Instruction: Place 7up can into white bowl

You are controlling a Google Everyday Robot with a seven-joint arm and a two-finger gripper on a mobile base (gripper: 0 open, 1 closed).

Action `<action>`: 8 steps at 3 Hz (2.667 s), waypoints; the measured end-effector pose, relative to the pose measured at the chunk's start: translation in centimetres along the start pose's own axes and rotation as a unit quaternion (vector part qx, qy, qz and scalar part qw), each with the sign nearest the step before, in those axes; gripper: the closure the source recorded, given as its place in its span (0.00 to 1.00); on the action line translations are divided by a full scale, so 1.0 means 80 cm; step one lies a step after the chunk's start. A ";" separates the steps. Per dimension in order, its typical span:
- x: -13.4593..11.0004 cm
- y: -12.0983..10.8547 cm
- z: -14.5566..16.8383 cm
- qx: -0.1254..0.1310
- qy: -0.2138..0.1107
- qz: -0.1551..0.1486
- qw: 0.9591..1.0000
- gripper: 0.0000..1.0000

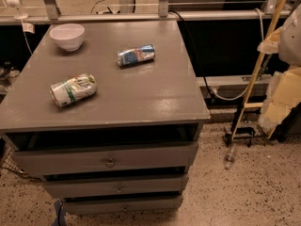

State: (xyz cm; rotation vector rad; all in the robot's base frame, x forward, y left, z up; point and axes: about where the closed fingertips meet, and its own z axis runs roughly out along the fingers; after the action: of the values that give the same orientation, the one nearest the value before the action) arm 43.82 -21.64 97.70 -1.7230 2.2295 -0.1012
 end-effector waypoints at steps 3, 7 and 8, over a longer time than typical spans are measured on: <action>-0.140 -0.046 0.036 -0.025 -0.115 -0.141 0.983 0.00; -0.339 -0.033 0.104 -0.098 -0.180 -0.337 0.919 0.00; -0.372 -0.055 0.176 -0.153 -0.170 -0.369 0.901 0.00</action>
Offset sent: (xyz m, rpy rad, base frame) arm 0.0810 0.0987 -0.0005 0.1699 -0.0635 0.3468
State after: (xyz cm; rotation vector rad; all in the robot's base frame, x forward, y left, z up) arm 58.61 7.46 91.69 -2.4462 1.3019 0.3716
